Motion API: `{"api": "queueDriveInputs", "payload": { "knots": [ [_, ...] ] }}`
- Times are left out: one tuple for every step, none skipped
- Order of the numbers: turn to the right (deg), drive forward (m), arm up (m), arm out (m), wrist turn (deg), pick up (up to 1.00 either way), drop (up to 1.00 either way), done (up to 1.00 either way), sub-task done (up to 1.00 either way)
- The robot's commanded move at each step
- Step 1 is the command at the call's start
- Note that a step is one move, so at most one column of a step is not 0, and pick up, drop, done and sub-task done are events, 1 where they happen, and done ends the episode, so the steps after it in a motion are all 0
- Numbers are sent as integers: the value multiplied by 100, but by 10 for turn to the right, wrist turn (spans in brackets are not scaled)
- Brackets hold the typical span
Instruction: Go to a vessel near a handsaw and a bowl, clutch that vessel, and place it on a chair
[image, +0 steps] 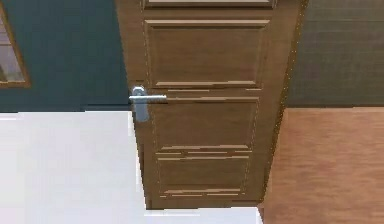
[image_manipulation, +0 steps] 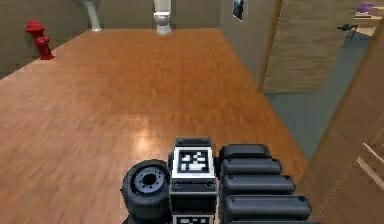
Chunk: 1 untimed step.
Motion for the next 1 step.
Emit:
{"api": "queueDriveInputs", "payload": {
  "knots": [
    [0, 10, 0, 0, 0, 0, 0, 0, 0]
  ]
}}
